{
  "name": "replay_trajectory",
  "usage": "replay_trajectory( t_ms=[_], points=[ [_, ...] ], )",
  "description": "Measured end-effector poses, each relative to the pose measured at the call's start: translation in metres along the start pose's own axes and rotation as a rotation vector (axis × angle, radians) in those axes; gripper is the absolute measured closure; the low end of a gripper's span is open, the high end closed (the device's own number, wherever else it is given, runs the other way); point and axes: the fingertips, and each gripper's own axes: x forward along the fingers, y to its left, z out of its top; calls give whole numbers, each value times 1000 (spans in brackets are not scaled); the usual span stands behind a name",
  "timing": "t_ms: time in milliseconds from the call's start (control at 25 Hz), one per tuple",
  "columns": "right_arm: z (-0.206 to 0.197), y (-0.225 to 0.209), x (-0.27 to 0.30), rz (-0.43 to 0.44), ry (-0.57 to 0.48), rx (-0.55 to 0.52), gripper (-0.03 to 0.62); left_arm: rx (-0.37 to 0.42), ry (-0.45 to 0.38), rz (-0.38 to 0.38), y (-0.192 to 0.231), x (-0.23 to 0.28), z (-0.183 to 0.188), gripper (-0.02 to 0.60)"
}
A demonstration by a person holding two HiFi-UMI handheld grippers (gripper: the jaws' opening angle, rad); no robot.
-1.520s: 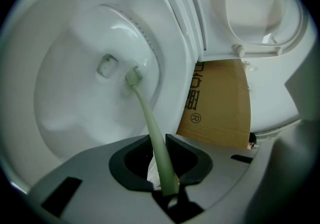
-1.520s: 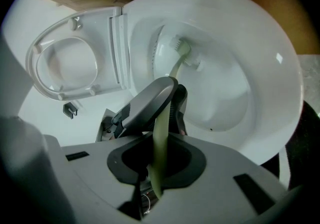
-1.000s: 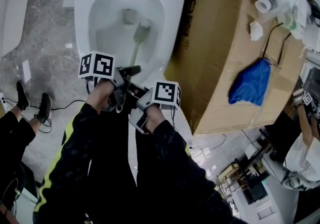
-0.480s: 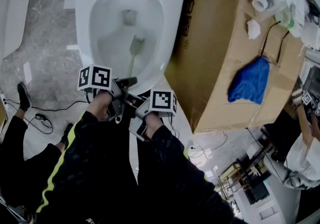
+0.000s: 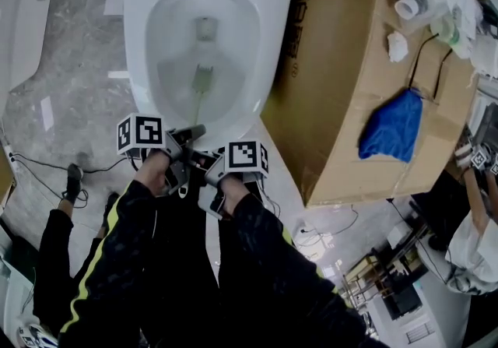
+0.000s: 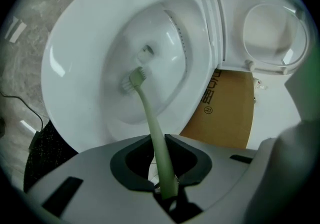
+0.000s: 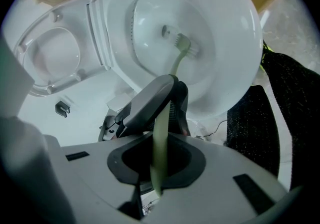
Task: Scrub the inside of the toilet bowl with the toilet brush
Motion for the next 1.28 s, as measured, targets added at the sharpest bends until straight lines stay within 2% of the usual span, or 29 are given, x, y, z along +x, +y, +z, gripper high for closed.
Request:
replay_trajectory(
  t_ms=[200,680,1280],
  points=[
    [-7,3,9,18,34,10,541,-16,-42,11,6,-10,3,511],
    [-5,6,9,-40,150,-55,542,-77,-189,-21,4,-16,15,511],
    [19,17,20,-72,197,-130,540,-84,-276,-65,-3,-16,48,509]
  ],
)
